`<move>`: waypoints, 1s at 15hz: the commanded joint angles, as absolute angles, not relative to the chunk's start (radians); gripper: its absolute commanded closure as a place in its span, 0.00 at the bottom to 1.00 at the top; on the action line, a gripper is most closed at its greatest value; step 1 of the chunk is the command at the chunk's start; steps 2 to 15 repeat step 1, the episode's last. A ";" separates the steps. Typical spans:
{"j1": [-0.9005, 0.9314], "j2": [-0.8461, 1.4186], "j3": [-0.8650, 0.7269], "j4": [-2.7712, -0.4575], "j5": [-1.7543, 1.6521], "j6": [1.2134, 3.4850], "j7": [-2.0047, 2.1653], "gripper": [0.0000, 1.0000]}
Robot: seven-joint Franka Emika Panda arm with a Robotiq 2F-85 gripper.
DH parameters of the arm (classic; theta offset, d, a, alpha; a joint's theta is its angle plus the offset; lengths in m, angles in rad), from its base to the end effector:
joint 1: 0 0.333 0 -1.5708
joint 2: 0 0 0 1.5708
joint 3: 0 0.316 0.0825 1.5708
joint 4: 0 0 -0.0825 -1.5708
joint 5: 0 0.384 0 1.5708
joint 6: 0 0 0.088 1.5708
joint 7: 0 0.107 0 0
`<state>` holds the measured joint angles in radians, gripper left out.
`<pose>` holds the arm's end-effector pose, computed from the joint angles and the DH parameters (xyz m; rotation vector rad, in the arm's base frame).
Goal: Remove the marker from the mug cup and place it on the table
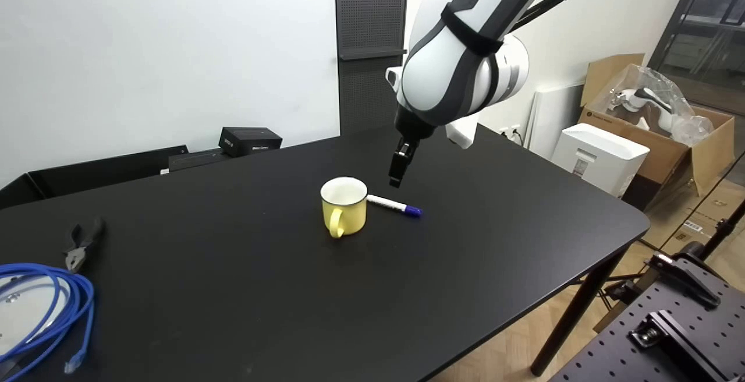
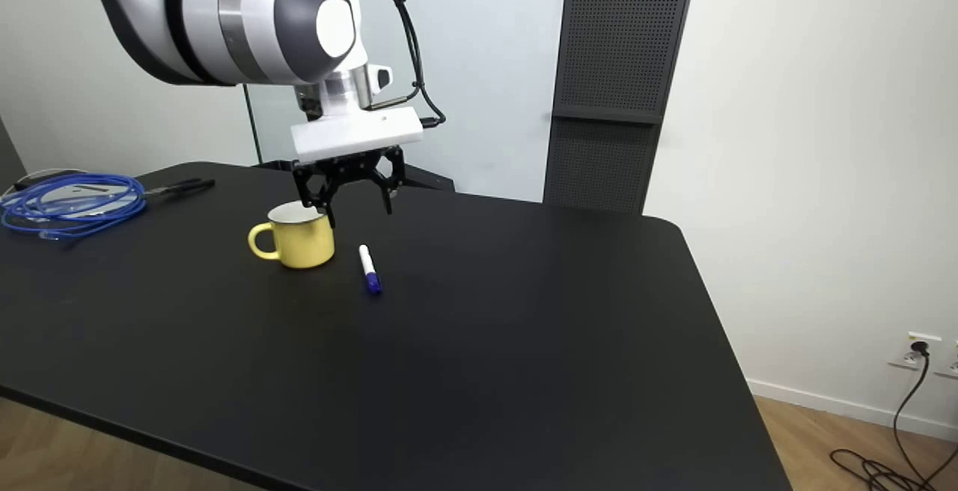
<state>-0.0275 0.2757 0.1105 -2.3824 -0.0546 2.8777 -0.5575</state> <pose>0.5241 0.0477 0.2287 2.9018 1.0333 0.3370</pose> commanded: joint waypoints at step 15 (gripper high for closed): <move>-0.026 0.246 0.115 -2.357 -0.081 2.755 -0.504 0.00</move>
